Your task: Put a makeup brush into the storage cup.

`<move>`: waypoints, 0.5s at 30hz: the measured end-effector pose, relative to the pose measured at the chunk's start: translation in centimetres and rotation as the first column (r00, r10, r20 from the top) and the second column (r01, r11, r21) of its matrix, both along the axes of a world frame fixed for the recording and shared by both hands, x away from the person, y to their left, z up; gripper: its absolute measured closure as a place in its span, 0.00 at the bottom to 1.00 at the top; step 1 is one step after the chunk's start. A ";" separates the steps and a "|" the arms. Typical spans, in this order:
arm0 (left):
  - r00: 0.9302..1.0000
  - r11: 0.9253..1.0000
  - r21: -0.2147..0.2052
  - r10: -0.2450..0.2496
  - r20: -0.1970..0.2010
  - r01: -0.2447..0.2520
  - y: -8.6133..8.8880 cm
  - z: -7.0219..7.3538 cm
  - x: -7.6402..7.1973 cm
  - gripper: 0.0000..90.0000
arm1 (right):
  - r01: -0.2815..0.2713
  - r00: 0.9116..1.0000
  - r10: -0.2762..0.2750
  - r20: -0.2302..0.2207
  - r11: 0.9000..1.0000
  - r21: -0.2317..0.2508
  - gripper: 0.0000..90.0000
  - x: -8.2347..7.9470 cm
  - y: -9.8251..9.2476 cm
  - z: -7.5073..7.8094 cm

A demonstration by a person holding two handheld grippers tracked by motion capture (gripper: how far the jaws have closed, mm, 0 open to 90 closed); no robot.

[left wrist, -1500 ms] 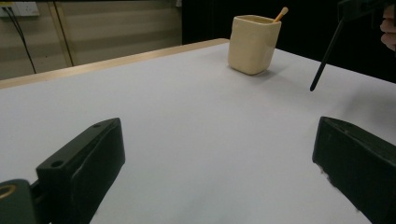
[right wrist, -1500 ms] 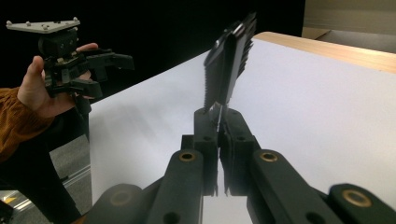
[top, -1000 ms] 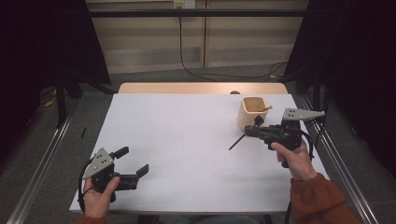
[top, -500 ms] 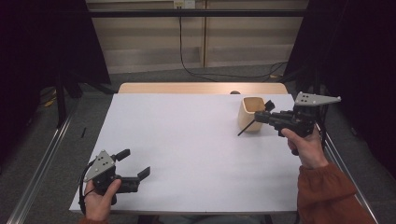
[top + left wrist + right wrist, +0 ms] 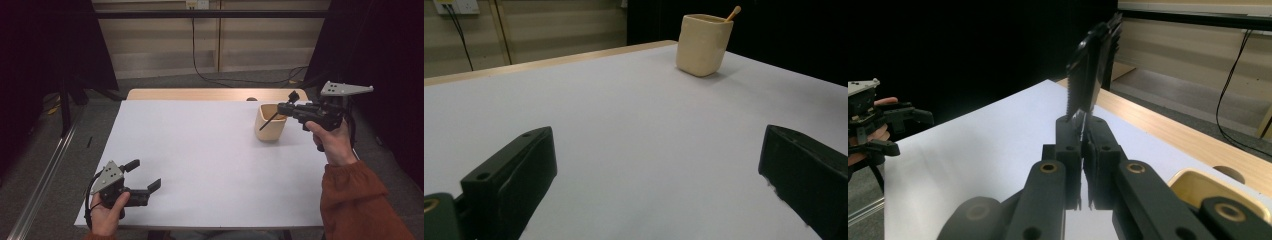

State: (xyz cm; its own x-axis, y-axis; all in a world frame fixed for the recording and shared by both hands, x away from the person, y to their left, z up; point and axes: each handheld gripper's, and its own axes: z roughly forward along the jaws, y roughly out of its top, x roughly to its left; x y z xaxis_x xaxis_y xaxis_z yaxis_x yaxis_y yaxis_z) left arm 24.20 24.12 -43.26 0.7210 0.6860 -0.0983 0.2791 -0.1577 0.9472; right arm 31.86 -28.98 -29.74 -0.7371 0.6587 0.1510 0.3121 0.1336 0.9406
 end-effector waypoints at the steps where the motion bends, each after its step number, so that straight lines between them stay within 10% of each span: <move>1: 1.000 1.000 -0.002 0.000 0.002 0.000 0.0 0.0 0.0 0.02 | 0.005 1.000 -0.005 0.003 1.000 0.000 0.95 0.1 -0.1 0.2; 15: 1.000 1.000 0.005 -0.003 0.009 0.003 0.0 0.1 0.1 0.02 | 0.069 0.998 -0.069 0.002 0.997 -0.026 0.95 2.0 -1.3 1.1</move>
State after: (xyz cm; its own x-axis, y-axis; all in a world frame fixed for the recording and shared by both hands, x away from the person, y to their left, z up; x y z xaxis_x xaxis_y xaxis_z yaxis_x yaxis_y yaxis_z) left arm 24.25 24.17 -43.20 0.7237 0.6844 -0.0880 0.2699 -0.1635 0.9489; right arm 33.83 -30.29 -28.63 -0.6897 0.7119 0.1328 0.3208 0.1360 0.9373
